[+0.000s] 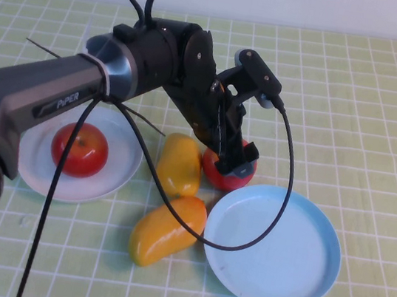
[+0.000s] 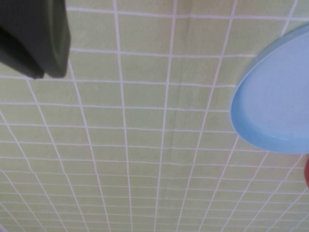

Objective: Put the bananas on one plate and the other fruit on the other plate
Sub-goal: Put one type of fruit in the left plate

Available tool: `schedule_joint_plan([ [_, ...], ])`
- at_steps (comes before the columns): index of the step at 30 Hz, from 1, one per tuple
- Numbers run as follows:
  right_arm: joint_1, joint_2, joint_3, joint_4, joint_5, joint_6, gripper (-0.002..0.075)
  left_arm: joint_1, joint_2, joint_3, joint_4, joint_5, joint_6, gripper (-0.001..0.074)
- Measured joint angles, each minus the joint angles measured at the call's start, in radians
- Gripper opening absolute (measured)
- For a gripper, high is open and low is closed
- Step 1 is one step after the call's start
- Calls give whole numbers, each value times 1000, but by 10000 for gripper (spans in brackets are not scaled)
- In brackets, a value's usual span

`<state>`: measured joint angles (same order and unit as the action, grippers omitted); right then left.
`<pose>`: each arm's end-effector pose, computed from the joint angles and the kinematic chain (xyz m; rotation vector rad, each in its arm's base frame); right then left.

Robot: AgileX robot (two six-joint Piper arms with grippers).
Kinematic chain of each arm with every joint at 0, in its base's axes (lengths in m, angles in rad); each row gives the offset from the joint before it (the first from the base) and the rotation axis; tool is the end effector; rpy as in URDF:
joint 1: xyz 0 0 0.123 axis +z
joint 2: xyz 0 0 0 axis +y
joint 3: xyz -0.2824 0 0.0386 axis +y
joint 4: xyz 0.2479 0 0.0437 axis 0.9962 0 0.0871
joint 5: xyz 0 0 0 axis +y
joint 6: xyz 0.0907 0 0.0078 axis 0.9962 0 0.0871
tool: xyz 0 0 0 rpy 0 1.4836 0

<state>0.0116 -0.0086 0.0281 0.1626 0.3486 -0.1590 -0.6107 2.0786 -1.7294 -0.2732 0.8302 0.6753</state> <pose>0.0533 0.0057 0.1731 -0.0549 1.8466 0.0550 0.3676 -0.2795 0.2288 1.4372 2.2171 -0.3061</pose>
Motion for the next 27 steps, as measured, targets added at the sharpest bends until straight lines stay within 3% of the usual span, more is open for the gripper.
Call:
schedule_joint_plan([
  [16, 0, 0, 2, 0, 0, 0, -16, 0, 0, 0, 0, 0, -2, 664],
  [22, 0, 0, 2, 0, 0, 0, -16, 0, 0, 0, 0, 0, -18, 532],
  [27, 0, 0, 2, 0, 0, 0, -16, 0, -2, 0, 0, 4, -18, 511],
])
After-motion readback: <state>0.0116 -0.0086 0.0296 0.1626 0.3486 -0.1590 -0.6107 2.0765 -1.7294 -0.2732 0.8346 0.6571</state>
